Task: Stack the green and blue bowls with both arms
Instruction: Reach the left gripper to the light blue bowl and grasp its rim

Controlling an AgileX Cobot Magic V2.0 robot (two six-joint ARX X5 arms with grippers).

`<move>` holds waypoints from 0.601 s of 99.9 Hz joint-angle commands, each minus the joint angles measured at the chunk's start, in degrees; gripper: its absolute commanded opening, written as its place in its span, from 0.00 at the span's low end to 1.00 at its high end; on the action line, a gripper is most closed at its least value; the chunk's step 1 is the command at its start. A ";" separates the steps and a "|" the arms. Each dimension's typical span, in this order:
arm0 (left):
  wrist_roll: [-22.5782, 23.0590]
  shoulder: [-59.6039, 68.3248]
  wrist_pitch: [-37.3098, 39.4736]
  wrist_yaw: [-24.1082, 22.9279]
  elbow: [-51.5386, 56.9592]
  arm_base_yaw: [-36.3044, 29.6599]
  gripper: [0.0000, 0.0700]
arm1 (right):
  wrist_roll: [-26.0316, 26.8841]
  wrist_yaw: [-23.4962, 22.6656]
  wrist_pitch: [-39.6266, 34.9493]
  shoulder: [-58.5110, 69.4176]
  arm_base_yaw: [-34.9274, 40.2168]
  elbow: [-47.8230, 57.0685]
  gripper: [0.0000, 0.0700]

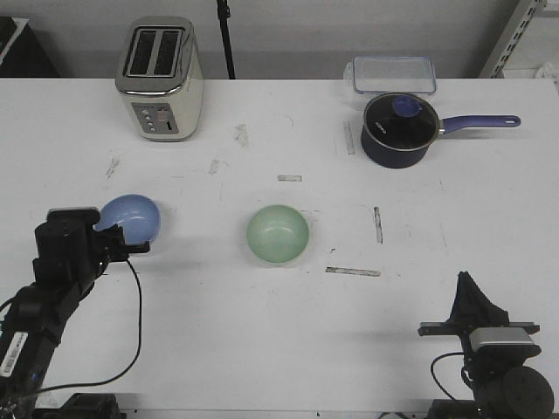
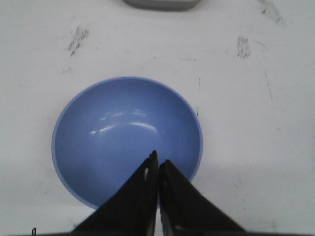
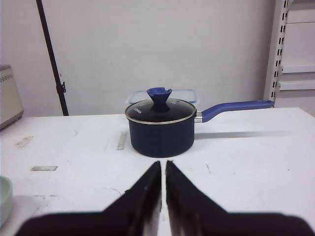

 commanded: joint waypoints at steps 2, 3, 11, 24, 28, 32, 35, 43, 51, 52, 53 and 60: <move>-0.04 3.32 -3.17 0.04 3.85 0.28 0.00 | 0.72 -0.02 0.74 -0.28 0.04 0.00 0.01; -0.07 3.76 -3.67 0.04 4.33 0.31 0.00 | 0.72 -0.02 0.74 -0.28 0.04 0.00 0.01; -0.79 7.19 -8.63 0.28 8.61 1.25 0.00 | 0.72 -0.02 0.74 -0.28 0.04 0.00 0.01; -1.88 12.90 -16.90 4.44 15.67 4.85 0.00 | 0.72 0.00 0.74 -0.28 0.04 0.00 0.01; -1.90 14.67 -19.19 6.58 17.68 6.34 0.00 | 0.72 0.00 0.74 -0.28 0.04 0.00 0.01; -1.90 16.55 -21.22 8.81 19.63 7.91 0.00 | 0.72 -0.02 0.74 -0.28 0.04 0.00 0.01; -1.92 17.88 -22.51 10.51 20.98 9.09 0.00 | 0.72 -0.02 0.74 -0.28 0.04 0.00 0.01; -2.23 21.22 -24.33 14.14 23.80 11.93 0.00 | 0.72 -0.02 0.74 -0.28 0.04 0.00 0.01; -3.54 24.13 -24.48 15.15 25.57 14.45 0.00 | 0.72 -0.02 0.74 -0.28 0.04 0.00 0.01; -3.67 24.55 -24.48 15.15 25.77 14.78 0.01 | 0.72 -0.02 0.74 -0.28 0.04 0.00 0.01; -3.78 24.96 -24.46 15.12 25.92 15.12 0.01 | 0.72 -0.02 0.74 -0.28 0.04 0.00 0.01; -4.85 27.43 -24.33 15.10 26.73 17.29 0.05 | 0.72 -0.02 0.74 -0.28 0.04 0.00 0.01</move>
